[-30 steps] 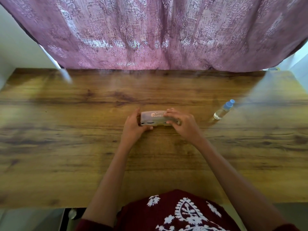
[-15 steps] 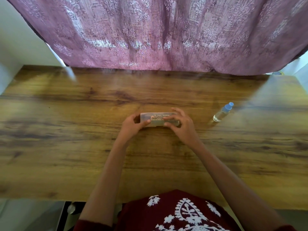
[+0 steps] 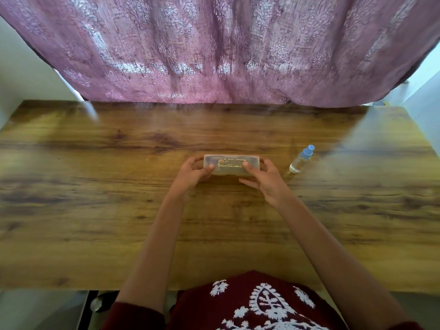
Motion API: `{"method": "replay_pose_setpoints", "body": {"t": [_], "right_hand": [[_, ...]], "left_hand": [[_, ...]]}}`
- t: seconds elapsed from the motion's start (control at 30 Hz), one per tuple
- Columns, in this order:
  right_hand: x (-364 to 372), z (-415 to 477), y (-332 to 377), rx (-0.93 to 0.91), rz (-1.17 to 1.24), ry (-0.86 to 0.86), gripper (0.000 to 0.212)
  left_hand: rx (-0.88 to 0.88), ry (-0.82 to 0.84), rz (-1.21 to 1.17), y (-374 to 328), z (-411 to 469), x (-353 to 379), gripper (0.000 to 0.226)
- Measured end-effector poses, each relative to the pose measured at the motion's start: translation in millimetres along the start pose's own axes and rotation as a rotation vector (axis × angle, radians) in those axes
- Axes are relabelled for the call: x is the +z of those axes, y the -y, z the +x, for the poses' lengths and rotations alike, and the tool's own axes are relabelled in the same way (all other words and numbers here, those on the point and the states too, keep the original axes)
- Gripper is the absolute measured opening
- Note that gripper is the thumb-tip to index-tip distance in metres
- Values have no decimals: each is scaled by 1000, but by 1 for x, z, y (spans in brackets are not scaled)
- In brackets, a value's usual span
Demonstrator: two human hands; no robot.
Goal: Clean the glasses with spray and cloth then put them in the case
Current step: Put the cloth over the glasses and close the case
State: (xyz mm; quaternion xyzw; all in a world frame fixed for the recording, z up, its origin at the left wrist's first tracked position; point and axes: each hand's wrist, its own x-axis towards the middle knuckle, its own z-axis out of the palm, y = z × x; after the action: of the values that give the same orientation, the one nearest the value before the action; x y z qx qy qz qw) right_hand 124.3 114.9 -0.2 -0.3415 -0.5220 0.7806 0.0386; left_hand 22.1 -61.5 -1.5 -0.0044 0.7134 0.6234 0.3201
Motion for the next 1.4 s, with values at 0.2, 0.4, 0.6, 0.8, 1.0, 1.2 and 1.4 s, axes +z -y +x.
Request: {"method": "replay_pose_setpoints", "body": {"t": [0.2,0.4,0.6,0.8,1.0,1.2,1.4], "right_hand": [[-13,4,9,-19,-6,4,54],[-19,9,14,-33,-34,-37,53],[-24,17,16,-9,-26,-40,56],[-23,23,14,33,-13,-18,57],[-10,34,21,-56,-95,-7,52],[-1,54,29,-201,-609,-119,57],[3,64,30,-331,-829,-160,53]], "left_hand": [[22,-76,15,0,7,19,52],[15,-142,-10,-1,15,34,52],[6,-173,-33,-1,20,40,52],[6,-202,-6,0,22,40,51],[71,-189,25,-10,31,32,53],[155,-207,137,-21,55,21,43],[138,-166,144,-18,72,18,40]]}}
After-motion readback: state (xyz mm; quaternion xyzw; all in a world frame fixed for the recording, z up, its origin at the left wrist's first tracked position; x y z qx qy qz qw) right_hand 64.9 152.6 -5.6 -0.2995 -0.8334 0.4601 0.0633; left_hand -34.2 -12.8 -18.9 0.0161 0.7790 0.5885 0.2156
